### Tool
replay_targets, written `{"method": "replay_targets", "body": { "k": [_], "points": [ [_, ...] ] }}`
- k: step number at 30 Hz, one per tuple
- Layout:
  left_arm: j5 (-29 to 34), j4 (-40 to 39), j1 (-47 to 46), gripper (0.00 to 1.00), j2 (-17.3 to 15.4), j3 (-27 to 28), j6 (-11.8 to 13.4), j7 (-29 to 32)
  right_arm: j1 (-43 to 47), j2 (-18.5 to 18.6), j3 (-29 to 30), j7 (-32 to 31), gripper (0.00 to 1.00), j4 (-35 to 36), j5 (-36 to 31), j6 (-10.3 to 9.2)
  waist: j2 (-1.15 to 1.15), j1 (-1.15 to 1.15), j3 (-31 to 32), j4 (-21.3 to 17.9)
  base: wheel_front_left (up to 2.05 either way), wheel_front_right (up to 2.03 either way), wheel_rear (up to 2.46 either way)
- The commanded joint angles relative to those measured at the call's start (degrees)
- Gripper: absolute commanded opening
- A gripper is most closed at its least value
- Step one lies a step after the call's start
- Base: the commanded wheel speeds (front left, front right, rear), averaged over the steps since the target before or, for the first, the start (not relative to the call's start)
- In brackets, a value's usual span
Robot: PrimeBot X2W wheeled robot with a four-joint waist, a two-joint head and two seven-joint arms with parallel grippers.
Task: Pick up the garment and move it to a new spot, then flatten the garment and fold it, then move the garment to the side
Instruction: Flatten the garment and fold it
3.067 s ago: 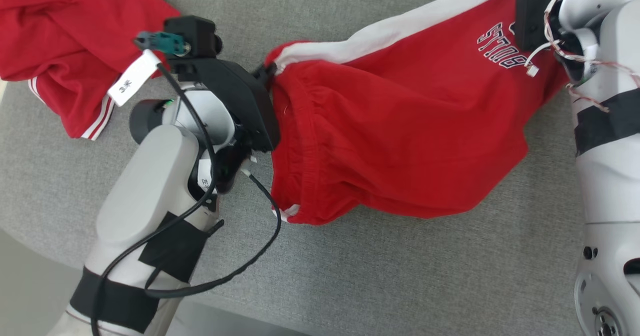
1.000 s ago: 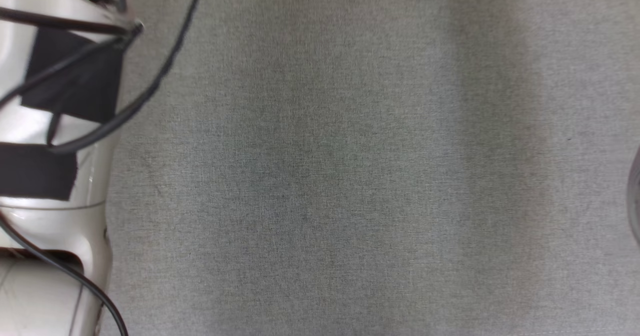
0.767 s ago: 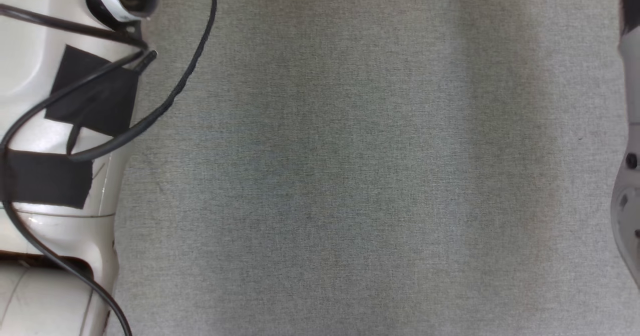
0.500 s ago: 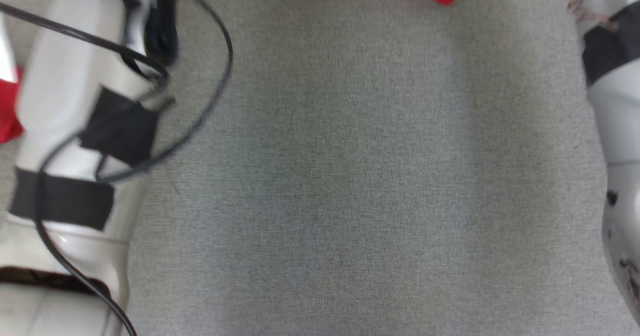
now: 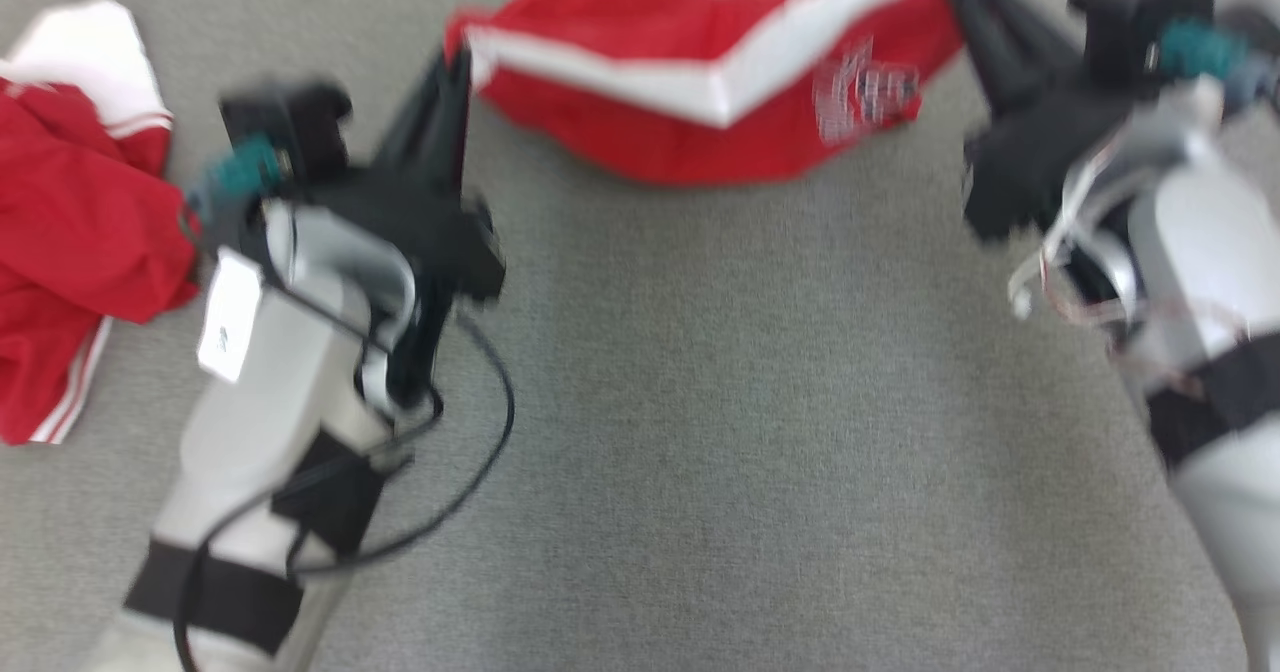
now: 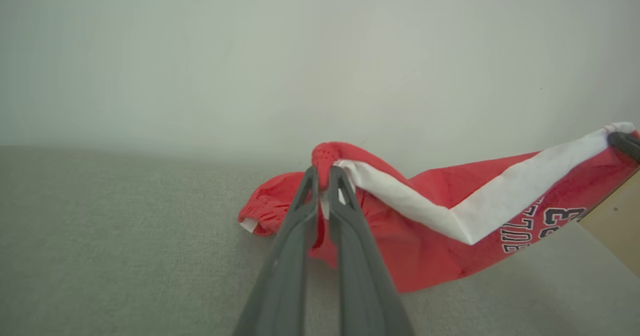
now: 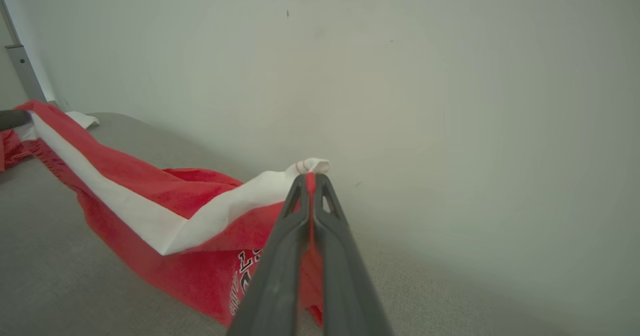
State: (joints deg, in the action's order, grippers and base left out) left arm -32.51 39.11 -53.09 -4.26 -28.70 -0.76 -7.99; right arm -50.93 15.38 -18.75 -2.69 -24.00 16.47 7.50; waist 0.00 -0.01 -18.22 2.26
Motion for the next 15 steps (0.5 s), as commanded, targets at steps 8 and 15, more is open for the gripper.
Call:
{"method": "replay_targets", "body": {
  "k": [8, 15],
  "points": [
    [1.8, -6.4, 12.7, 0.0, -3.2, -4.2, 2.6, 4.7, 19.1, 4.0, 3.8, -11.3, 0.0, 13.8, 4.5, -0.03, 0.0, 0.01, 6.5, 2.8, 0.0, 0.0, 0.0],
    [1.0, -10.7, 20.4, 0.0, -5.8, -6.8, 2.5, 9.3, 33.4, 3.1, 8.3, -22.9, 0.0, 23.8, 6.0, -0.02, 0.0, 0.01, 9.6, 4.1, 0.0, 0.0, 0.0]
  ]
}}
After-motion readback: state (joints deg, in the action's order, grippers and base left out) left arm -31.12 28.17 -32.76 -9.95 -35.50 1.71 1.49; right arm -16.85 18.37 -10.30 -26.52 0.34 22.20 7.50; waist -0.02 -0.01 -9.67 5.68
